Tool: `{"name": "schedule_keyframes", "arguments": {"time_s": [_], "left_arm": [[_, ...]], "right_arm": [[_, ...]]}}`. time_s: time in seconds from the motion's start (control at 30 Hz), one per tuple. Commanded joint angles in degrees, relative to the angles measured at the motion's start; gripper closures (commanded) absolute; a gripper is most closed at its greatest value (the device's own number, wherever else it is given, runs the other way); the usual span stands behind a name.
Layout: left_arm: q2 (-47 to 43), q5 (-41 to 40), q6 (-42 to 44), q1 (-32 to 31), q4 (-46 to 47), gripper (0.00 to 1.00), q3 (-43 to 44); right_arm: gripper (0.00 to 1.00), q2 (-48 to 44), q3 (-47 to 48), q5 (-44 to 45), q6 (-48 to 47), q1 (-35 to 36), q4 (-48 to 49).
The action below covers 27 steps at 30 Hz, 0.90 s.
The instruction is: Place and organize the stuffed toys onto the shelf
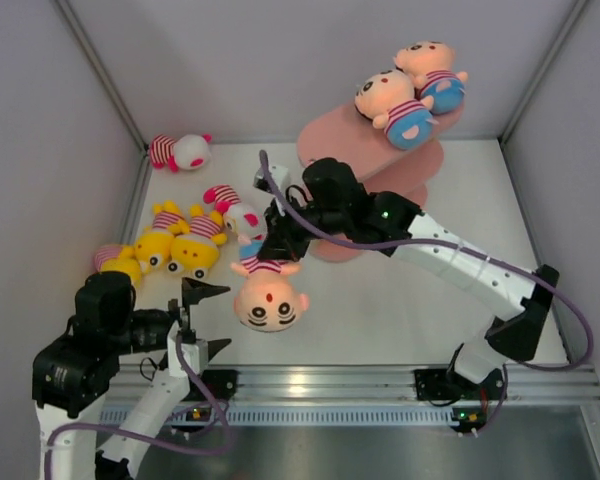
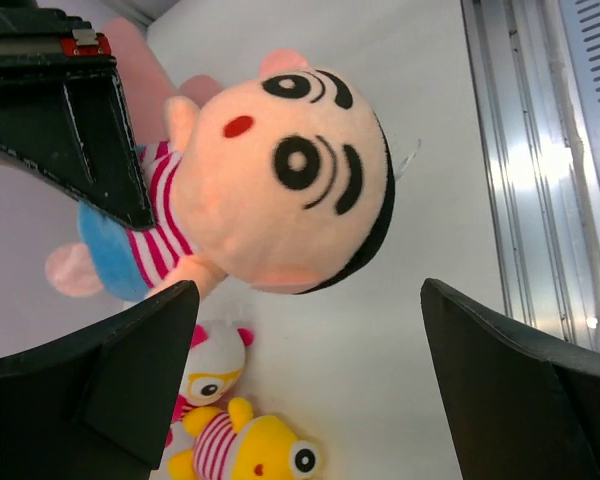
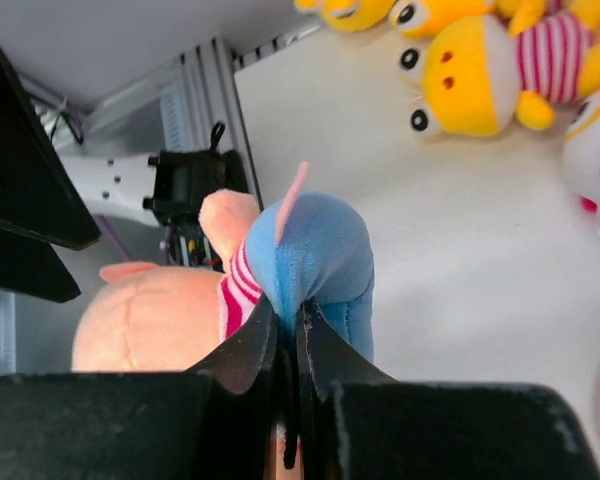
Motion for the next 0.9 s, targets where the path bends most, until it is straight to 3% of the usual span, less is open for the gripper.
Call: {"name": "schedule_keyframes", "arguments": {"time_s": [0.0, 0.13, 0.27, 0.4, 0.67, 0.87], "left_arm": [[-1.7, -1.2, -2.1, 0.0, -7.9, 0.02, 4.4], [-4.3, -1.7, -3.7, 0.0, -7.5, 0.02, 8.1], [-7.6, -3.6, -10.6, 0.1, -2.8, 0.02, 9.3], [-8.8, -5.3, -12.2, 0.1, -1.1, 0.02, 9.2], [-10.7, -5.0, -11.6, 0.1, -1.1, 0.02, 6.6], [-12.0, -4.9, -11.5, 0.1, -1.1, 0.02, 6.3]], "right_arm": [[1.0, -7.8, -3.8, 9.5, 13.6, -0.3, 13.1], [1.0, -16.9, -10.5, 21.3, 23.2, -0.4, 24.0], [1.0, -25.3, -17.8, 42.7, 31.8, -0.4, 37.6], [1.0, -31.3, -28.8, 60.7, 40.3, 0.0, 54.9], [1.0, -30.2, -32.3, 94.4, 43.2, 3.4, 66.3], [1.0, -26.2, -29.8, 105.2, 44.1, 4.3, 64.8]]}}
